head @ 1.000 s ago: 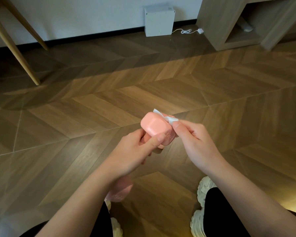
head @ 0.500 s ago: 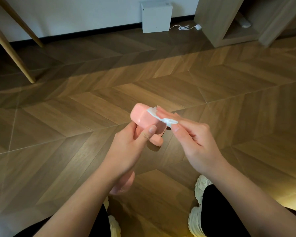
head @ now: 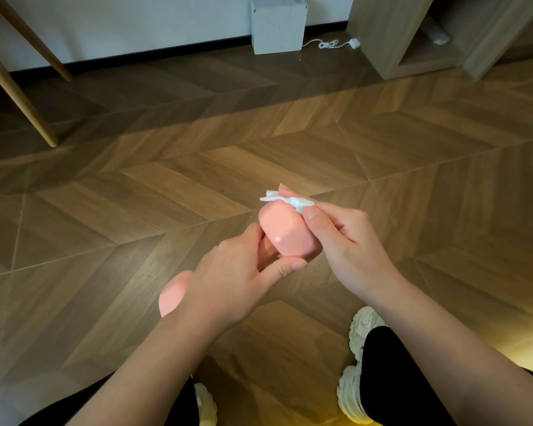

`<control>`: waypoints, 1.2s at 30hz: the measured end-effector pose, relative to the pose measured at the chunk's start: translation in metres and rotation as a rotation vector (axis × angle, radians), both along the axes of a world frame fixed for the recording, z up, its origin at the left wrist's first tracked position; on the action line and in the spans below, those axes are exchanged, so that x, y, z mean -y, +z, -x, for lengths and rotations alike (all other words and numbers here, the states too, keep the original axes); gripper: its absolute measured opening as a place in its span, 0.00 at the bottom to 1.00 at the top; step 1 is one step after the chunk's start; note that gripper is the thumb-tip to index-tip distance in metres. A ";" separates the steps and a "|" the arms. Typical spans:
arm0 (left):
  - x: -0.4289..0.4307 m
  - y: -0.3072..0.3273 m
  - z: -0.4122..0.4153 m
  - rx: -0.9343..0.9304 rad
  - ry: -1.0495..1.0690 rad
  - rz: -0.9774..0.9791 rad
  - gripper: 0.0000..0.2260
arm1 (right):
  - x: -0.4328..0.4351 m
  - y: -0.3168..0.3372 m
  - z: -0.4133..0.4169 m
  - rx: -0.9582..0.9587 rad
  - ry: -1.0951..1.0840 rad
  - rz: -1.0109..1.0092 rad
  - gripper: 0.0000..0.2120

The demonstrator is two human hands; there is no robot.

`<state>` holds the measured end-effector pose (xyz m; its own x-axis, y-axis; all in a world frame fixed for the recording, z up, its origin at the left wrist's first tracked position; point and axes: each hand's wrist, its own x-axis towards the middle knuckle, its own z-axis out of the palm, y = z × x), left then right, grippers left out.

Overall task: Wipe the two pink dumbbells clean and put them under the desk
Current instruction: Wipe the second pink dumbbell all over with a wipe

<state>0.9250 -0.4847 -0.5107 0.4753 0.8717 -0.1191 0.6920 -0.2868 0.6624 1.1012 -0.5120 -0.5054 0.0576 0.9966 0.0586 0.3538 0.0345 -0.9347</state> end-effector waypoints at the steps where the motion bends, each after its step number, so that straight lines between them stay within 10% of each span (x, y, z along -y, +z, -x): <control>1: -0.001 -0.001 0.000 -0.014 0.003 0.003 0.36 | 0.001 -0.001 0.000 0.001 0.003 0.006 0.20; 23: -0.003 0.005 0.005 0.211 0.094 0.051 0.20 | -0.001 0.001 -0.002 -0.167 -0.021 0.056 0.16; 29: -0.005 0.004 0.003 0.217 0.113 0.090 0.21 | 0.003 -0.005 -0.003 -0.131 0.010 0.018 0.29; 36: -0.004 0.005 0.002 0.166 -0.035 -0.004 0.27 | -0.003 0.006 -0.001 -0.226 -0.024 -0.004 0.15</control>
<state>0.9229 -0.4811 -0.5052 0.5181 0.8547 -0.0324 0.5624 -0.3119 0.7658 1.1023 -0.5092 -0.4989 0.0932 0.9946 0.0452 0.1366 0.0322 -0.9901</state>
